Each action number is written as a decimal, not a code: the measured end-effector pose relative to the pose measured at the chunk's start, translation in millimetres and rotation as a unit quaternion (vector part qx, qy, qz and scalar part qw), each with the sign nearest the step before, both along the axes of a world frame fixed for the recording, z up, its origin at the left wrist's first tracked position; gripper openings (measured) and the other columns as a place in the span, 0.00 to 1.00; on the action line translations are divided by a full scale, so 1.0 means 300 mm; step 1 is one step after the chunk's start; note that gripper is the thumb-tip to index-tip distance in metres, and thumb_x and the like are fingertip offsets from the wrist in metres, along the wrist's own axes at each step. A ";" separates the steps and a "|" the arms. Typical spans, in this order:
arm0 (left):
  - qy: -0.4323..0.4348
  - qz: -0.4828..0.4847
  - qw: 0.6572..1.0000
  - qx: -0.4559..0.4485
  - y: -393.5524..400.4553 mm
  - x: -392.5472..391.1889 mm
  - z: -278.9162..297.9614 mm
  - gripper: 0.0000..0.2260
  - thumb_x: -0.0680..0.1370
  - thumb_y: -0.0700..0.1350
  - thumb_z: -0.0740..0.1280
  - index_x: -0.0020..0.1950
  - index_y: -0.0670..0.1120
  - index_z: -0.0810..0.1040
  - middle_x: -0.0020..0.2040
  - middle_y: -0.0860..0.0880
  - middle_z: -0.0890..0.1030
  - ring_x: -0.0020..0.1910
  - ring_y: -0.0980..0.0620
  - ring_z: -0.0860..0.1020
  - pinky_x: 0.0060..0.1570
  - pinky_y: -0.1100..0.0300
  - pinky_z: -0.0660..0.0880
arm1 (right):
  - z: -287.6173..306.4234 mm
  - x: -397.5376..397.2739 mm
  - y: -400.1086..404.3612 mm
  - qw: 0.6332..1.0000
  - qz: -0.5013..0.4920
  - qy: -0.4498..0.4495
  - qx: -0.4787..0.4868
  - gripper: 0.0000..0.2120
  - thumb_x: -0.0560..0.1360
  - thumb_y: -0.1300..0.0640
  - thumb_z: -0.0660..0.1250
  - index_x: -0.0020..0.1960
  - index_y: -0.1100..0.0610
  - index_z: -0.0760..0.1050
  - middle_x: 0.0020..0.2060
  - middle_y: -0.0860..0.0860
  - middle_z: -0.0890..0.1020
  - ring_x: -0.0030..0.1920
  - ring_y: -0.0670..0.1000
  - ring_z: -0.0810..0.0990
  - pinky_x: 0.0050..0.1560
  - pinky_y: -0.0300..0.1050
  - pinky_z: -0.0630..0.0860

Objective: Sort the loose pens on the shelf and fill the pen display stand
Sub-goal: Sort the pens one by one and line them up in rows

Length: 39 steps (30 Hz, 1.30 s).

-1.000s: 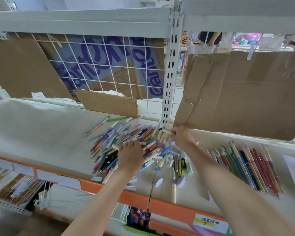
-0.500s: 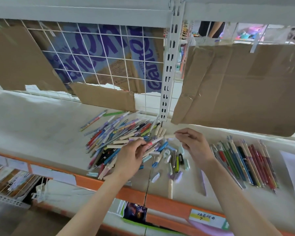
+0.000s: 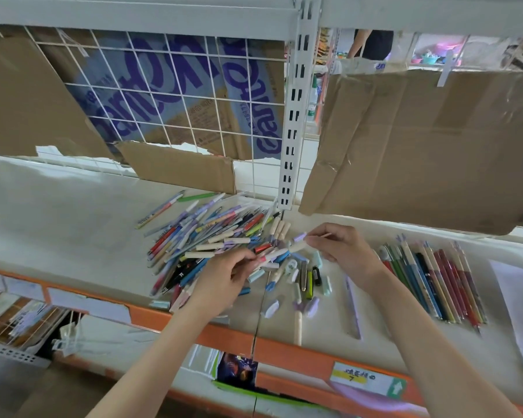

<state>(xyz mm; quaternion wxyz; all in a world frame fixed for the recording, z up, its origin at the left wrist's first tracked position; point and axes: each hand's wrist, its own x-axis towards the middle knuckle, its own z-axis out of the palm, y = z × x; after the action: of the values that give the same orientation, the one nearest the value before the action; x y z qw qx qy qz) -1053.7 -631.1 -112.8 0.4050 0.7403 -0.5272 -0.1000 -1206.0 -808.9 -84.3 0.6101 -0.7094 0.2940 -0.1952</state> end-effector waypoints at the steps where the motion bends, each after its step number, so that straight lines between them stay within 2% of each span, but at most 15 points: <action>1: 0.001 -0.002 1.000 0.006 0.003 0.002 0.000 0.08 0.77 0.47 0.64 0.47 0.44 0.79 0.34 0.56 0.76 0.33 0.53 0.73 0.32 0.60 0.67 | -0.001 -0.002 0.000 1.000 0.000 -0.005 0.013 0.06 0.73 0.63 0.69 0.38 0.57 0.79 0.23 0.42 0.71 0.26 0.42 0.66 0.29 0.31 0.63; 5: 0.029 -0.022 0.999 0.021 0.004 -0.001 0.007 0.04 0.79 0.46 0.63 0.46 0.50 0.77 0.34 0.49 0.79 0.34 0.47 0.76 0.34 0.53 0.70 | -0.021 -0.001 0.016 0.990 -0.027 -0.075 0.114 0.08 0.74 0.63 0.67 0.36 0.61 0.78 0.26 0.49 0.71 0.29 0.47 0.64 0.29 0.34 0.62; 7: 0.044 -0.034 0.998 0.014 0.004 -0.011 0.013 0.04 0.79 0.46 0.63 0.45 0.53 0.76 0.34 0.47 0.78 0.34 0.45 0.75 0.33 0.53 0.68 | -0.031 0.000 0.032 0.990 -0.017 -0.075 0.115 0.07 0.74 0.63 0.67 0.38 0.62 0.79 0.27 0.50 0.73 0.29 0.46 0.65 0.29 0.34 0.63; 10: 0.050 -0.032 0.998 0.029 -0.006 -0.030 0.016 0.06 0.79 0.46 0.63 0.44 0.55 0.75 0.31 0.53 0.75 0.31 0.50 0.72 0.31 0.58 0.64 | -0.049 0.014 0.068 0.992 0.016 -0.062 0.108 0.04 0.74 0.63 0.68 0.40 0.60 0.80 0.26 0.47 0.75 0.29 0.46 0.68 0.30 0.35 0.66; 14: 0.089 0.003 0.992 0.090 -0.041 -0.046 0.034 0.08 0.79 0.47 0.62 0.42 0.59 0.74 0.30 0.57 0.73 0.28 0.60 0.68 0.31 0.65 0.62 | -0.049 0.044 0.091 0.985 -0.016 -0.086 0.146 0.04 0.73 0.63 0.68 0.41 0.62 0.78 0.27 0.49 0.77 0.32 0.48 0.69 0.36 0.40 0.67; 17: 0.198 0.013 0.972 0.126 -0.058 -0.049 0.048 0.09 0.80 0.47 0.62 0.42 0.52 0.78 0.27 0.56 0.70 0.24 0.59 0.64 0.27 0.66 0.59 | -0.027 0.037 0.080 0.991 0.001 -0.070 0.117 0.05 0.74 0.62 0.68 0.40 0.63 0.78 0.27 0.51 0.78 0.28 0.47 0.69 0.30 0.37 0.68; 20: 0.403 0.006 0.909 0.109 -0.077 -0.066 0.080 0.08 0.79 0.46 0.64 0.43 0.45 0.80 0.25 0.54 0.69 0.21 0.59 0.60 0.21 0.66 0.54 | -0.015 0.029 0.073 0.991 -0.033 -0.076 0.106 0.07 0.74 0.60 0.68 0.39 0.62 0.77 0.27 0.51 0.78 0.28 0.47 0.69 0.30 0.38 0.68; 22: 0.456 0.001 0.885 0.092 -0.096 -0.075 0.103 0.07 0.78 0.47 0.65 0.44 0.45 0.80 0.26 0.53 0.70 0.20 0.59 0.60 0.19 0.67 0.53 | -0.006 0.032 0.071 0.985 -0.067 -0.100 0.123 0.06 0.75 0.58 0.68 0.40 0.60 0.77 0.28 0.48 0.78 0.30 0.46 0.71 0.32 0.38 0.69; 24: 0.436 -0.007 0.896 0.082 -0.108 -0.079 0.113 0.08 0.77 0.48 0.65 0.44 0.45 0.79 0.28 0.51 0.71 0.21 0.59 0.61 0.19 0.68 0.54 | -0.003 0.033 0.074 0.974 -0.066 -0.138 0.167 0.02 0.74 0.60 0.68 0.42 0.57 0.77 0.29 0.47 0.77 0.32 0.44 0.72 0.33 0.36 0.69; 26: 0.427 -0.021 0.901 0.074 -0.115 -0.085 0.107 0.09 0.78 0.48 0.65 0.47 0.42 0.79 0.29 0.51 0.73 0.22 0.58 0.63 0.20 0.68 0.55 | -0.009 0.021 0.077 0.962 -0.052 -0.167 0.208 0.05 0.74 0.65 0.66 0.44 0.56 0.76 0.31 0.46 0.76 0.34 0.44 0.72 0.34 0.36 0.68; 31: 0.389 -0.037 0.914 0.106 -0.130 -0.136 0.057 0.10 0.79 0.49 0.63 0.43 0.48 0.80 0.30 0.53 0.78 0.26 0.59 0.72 0.26 0.68 0.68 | -0.016 -0.030 0.079 0.963 -0.047 -0.175 0.200 0.09 0.75 0.69 0.63 0.50 0.57 0.72 0.37 0.53 0.80 0.33 0.46 0.74 0.35 0.37 0.72; 33: 0.333 -0.040 0.934 0.121 -0.134 -0.145 0.038 0.09 0.79 0.48 0.63 0.43 0.50 0.81 0.34 0.54 0.82 0.33 0.58 0.78 0.38 0.65 0.75 | -0.015 -0.043 0.071 0.974 -0.082 -0.152 0.150 0.10 0.75 0.68 0.64 0.54 0.59 0.69 0.36 0.55 0.81 0.30 0.47 0.73 0.32 0.37 0.72; 35: 0.227 -0.028 0.966 0.125 -0.128 -0.127 0.019 0.07 0.79 0.47 0.62 0.46 0.50 0.80 0.40 0.54 0.82 0.39 0.58 0.79 0.47 0.62 0.75 | -0.017 -0.057 0.048 0.987 -0.129 -0.087 0.047 0.13 0.75 0.63 0.67 0.55 0.60 0.66 0.33 0.53 0.82 0.27 0.46 0.72 0.31 0.38 0.71; 37: 0.129 0.009 0.984 0.123 -0.108 -0.090 0.007 0.05 0.79 0.47 0.63 0.50 0.51 0.79 0.42 0.57 0.80 0.39 0.62 0.76 0.41 0.69 0.72 | -0.030 -0.077 0.023 0.983 -0.147 0.046 -0.098 0.16 0.74 0.55 0.69 0.55 0.58 0.66 0.35 0.50 0.82 0.30 0.47 0.76 0.35 0.40 0.72; 39: 0.057 0.054 0.990 0.116 -0.080 -0.049 -0.005 0.05 0.79 0.46 0.63 0.51 0.50 0.78 0.41 0.58 0.78 0.37 0.64 0.73 0.35 0.71 0.67 | -0.062 -0.100 0.010 0.965 -0.132 0.143 -0.175 0.15 0.74 0.52 0.69 0.54 0.56 0.66 0.36 0.49 0.80 0.34 0.46 0.77 0.34 0.36 0.69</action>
<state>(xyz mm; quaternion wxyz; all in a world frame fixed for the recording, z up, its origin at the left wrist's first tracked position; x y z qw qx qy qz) -1068.5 -655.0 -114.4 0.3508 0.8025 -0.4476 -0.1806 -1235.9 -805.8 -102.8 0.3969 -0.7804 0.4306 -0.2192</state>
